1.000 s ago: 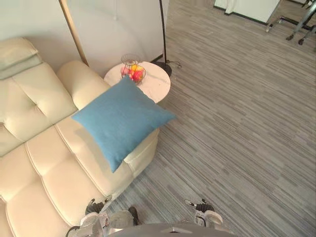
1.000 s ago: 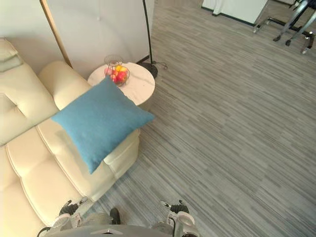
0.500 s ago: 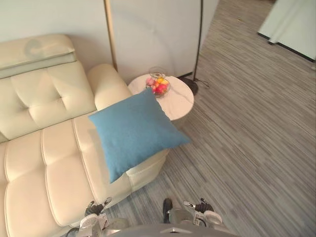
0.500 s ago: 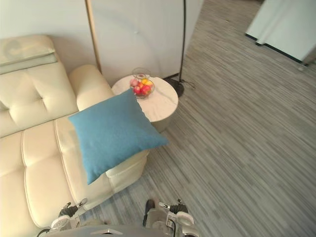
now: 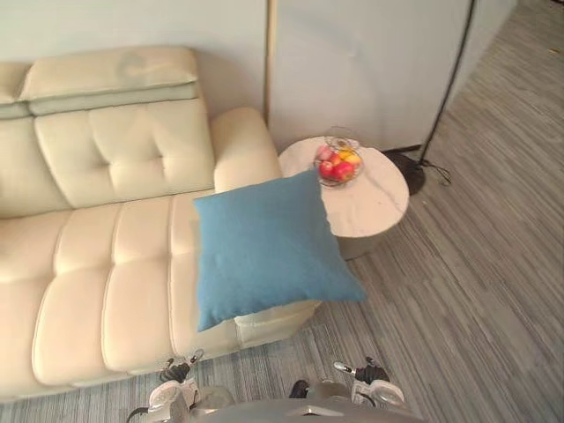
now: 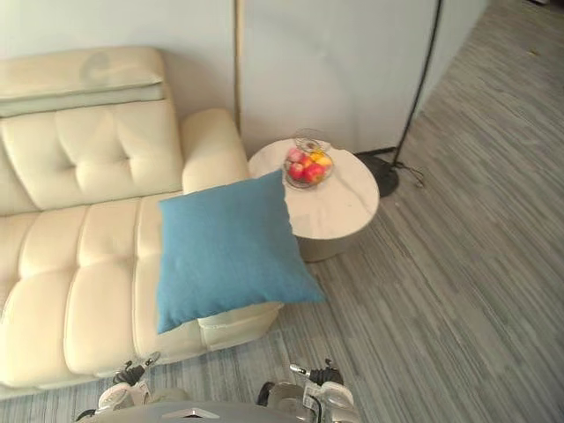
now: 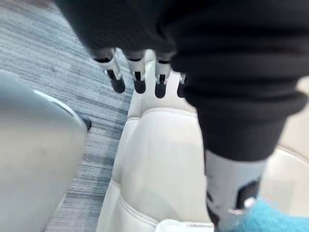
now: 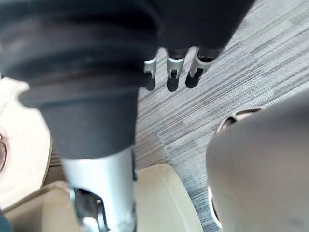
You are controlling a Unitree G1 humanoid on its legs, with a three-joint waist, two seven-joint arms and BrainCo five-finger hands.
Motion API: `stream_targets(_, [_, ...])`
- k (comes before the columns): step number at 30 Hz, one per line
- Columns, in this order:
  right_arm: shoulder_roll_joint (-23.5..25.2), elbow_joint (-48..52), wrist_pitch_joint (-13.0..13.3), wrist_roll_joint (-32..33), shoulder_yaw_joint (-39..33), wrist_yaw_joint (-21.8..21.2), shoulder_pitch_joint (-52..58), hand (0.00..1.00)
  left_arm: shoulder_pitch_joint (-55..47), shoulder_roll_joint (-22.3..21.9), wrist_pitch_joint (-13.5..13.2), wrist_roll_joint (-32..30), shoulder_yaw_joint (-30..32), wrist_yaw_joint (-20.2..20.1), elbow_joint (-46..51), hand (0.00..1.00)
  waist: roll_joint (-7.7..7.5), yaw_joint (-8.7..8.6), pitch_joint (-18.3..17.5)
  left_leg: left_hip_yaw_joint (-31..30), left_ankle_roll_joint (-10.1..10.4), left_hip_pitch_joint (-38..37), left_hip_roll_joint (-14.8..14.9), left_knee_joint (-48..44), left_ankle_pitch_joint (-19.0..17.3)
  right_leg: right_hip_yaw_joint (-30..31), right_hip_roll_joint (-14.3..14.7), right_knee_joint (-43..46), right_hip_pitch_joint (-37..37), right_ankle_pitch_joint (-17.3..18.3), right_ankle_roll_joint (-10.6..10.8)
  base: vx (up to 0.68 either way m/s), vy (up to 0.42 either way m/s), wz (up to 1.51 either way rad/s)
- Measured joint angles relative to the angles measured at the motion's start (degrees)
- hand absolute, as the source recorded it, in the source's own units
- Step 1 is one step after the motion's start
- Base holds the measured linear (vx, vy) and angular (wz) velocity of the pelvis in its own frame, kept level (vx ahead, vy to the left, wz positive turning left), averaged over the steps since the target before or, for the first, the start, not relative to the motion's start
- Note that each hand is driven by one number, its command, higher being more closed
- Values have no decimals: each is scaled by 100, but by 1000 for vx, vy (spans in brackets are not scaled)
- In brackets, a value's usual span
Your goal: Pick up cushions and gather them together orderly.
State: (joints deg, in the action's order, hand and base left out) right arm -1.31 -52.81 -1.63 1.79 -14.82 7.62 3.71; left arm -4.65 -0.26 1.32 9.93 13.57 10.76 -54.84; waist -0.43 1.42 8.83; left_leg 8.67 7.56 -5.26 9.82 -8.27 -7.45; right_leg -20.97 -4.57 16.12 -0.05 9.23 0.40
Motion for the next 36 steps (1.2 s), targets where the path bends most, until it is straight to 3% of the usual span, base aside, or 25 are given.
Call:
stream_targets(11, [69, 66, -92, 1, 22, 11, -5, 0, 1, 190, 28, -32, -321, -2, -82, 0, -121, -89, -49, 465, -221, -227, -254, 596, 295, 868, 50, -742, -22, -695, 185, -60, 59, -19])
stream_targets(18, [51, 1669, -131, -142, -142, 131, 189, 0, -150, 226, 33, 146, -336, 41, 519, 0, -221, -146, -17, 828, -248, -290, -382, 1060, 602, 1329, 59, -959, -311, -965, 225, -171, 4, -28])
stream_targets(26, [-482, 3278, -157, -451, -893, 190, 247, 0, -323, 300, -1, 409, 286, 68, 1810, 0, -251, -242, -79, 1064, -255, -364, -474, 1194, 673, 1744, 88, -1259, -308, -1239, 304, -78, 12, -17])
stream_targets(36, [-1166, 3966, -169, -439, -823, 300, -799, 0, -101, 644, -158, 620, 579, 406, 2752, 0, -161, -257, -198, 1138, -372, -354, -612, 1187, 667, 1881, 48, -1518, -299, -1550, 349, 36, 27, -7])
